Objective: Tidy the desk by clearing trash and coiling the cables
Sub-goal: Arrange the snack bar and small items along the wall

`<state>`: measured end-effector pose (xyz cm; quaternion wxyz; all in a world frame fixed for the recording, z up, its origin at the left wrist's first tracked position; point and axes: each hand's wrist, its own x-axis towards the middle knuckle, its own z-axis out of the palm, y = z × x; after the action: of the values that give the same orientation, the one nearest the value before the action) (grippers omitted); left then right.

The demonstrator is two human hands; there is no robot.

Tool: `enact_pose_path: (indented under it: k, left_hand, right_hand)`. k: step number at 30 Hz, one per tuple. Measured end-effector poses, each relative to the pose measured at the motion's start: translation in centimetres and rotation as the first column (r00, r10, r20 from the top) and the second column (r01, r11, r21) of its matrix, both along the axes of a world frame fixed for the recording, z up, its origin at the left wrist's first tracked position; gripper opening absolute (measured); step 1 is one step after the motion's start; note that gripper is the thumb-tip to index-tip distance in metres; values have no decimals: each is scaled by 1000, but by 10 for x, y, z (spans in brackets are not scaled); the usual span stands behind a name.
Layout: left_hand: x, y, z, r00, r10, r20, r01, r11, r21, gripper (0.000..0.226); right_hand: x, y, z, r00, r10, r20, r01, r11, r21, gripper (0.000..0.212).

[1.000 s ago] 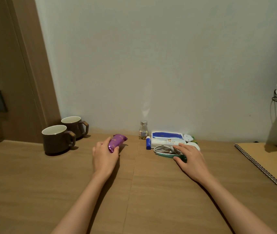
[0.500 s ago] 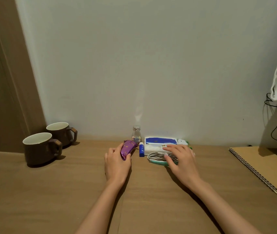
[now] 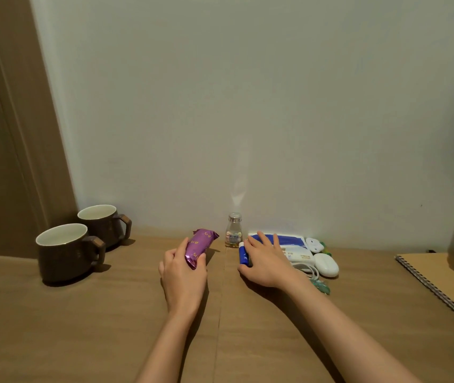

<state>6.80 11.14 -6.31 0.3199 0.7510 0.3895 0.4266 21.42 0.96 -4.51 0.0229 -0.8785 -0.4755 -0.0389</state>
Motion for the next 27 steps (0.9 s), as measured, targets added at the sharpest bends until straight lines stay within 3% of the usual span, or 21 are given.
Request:
enact_pose_path:
  k: [5, 9, 17, 21, 24, 27]
  left_hand:
    - [4, 6, 1, 1000, -4, 30, 5, 999, -39, 51]
    - [3, 12, 1, 999, 17, 43, -14, 998, -67, 51]
    - [-4, 21, 3, 993, 57, 104, -45, 992, -117, 51]
    - [-4, 21, 3, 993, 49, 106, -36, 991, -126, 51]
    - [-1, 20, 1, 995, 30, 98, -17, 991, -134, 51]
    - [1, 18, 0, 997, 13, 82, -1, 990, -142, 52]
  right_hand:
    - [-11, 4, -8, 991, 49, 122, -49, 999, -4, 61]
    - [-21, 8, -8, 986, 123, 116, -127, 991, 29, 52]
    - [-28, 36, -19, 954, 97, 284, -166, 959, 231, 58]
    - [-25, 36, -17, 962, 69, 263, -163, 921, 355, 53]
    - [-12, 28, 0, 989, -22, 143, -79, 748, 660, 30]
    - [5, 26, 13, 999, -37, -3, 29, 732, 681, 37]
